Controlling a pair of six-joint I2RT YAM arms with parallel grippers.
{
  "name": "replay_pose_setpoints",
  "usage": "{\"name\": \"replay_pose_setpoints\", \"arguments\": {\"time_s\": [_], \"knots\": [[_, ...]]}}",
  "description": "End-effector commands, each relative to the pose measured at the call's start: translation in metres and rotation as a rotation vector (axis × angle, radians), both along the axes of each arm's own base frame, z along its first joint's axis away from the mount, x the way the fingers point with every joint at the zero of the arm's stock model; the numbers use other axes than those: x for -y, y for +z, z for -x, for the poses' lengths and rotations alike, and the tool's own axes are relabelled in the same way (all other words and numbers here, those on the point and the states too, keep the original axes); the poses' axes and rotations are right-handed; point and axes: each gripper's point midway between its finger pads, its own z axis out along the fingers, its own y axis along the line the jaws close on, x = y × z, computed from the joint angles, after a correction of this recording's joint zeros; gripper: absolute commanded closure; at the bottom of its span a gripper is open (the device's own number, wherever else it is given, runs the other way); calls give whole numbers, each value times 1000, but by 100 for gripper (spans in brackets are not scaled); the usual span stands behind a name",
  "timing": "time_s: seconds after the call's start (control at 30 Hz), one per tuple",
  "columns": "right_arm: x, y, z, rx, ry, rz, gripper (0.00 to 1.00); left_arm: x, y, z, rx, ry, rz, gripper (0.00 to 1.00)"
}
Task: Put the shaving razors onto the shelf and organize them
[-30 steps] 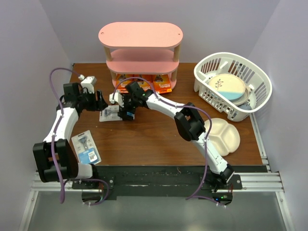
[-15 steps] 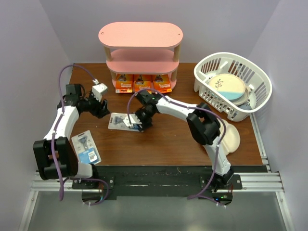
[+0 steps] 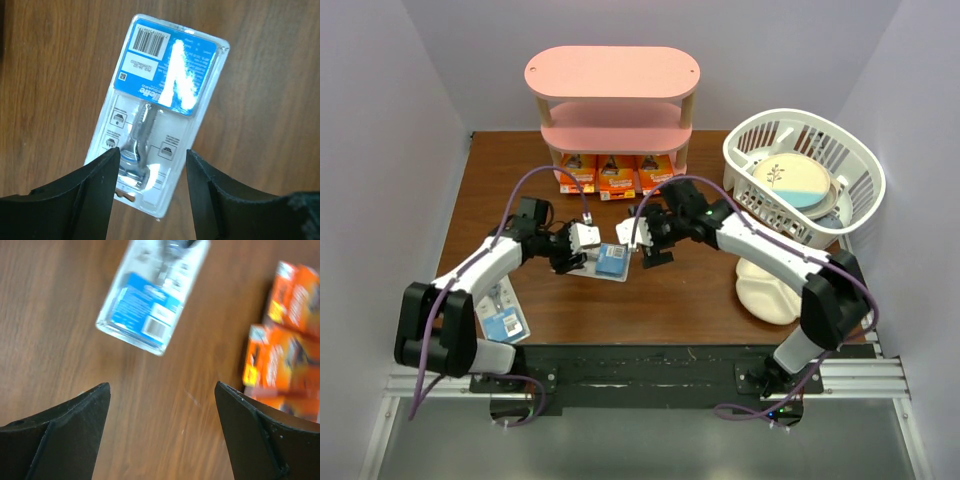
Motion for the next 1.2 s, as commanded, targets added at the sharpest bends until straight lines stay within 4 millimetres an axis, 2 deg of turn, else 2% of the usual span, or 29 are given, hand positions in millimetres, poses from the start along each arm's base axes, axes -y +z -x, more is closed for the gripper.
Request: {"name": "replay_pose_setpoints", "arguments": {"time_s": [0.0,0.13,0.2,0.33,0.43,0.47,0.53,0.63,0.73,0.87,0.9,0.93,1.0,1.07,1.1,1.17], "knots": [[32,8,-6,-172,-320,-98,10,7,-1,-36,114,-69,-48,41],[60,13,-21,-219,-482,-164,9,6,-19,-43,90,-109,-98,44],[66,16,-23,-222,-522,-190,9,6,-31,-46,66,-108,-115,46],[72,14,-24,-232,-540,-194,9,10,-41,-46,43,-104,-126,52],[72,10,-24,-238,-548,-195,9,12,-49,-35,1,-118,-137,63],[72,10,-24,-241,-550,-195,9,13,-50,-28,-18,-126,-142,69],[72,9,-26,-243,-556,-198,9,11,-56,-14,-65,-113,-145,76],[70,12,-32,-241,-576,-210,9,13,-48,-1,-115,-42,-111,96],[72,19,-40,-227,-626,-226,9,18,-19,5,-153,64,-38,100],[82,33,-63,-177,-781,-276,8,20,52,-12,-97,286,90,100],[88,35,-69,-158,-827,-278,7,22,73,-20,-106,389,152,100],[89,41,-74,-151,-848,-293,7,15,87,-33,-61,482,169,100],[91,40,-81,-164,-900,-304,6,12,126,-49,-22,626,268,100],[87,42,-86,-185,-923,-322,6,4,146,-67,24,736,309,100],[87,41,-87,-193,-931,-325,6,5,163,-74,29,785,361,100],[83,44,-91,-210,-948,-344,6,-4,174,-91,75,868,376,100]]}}
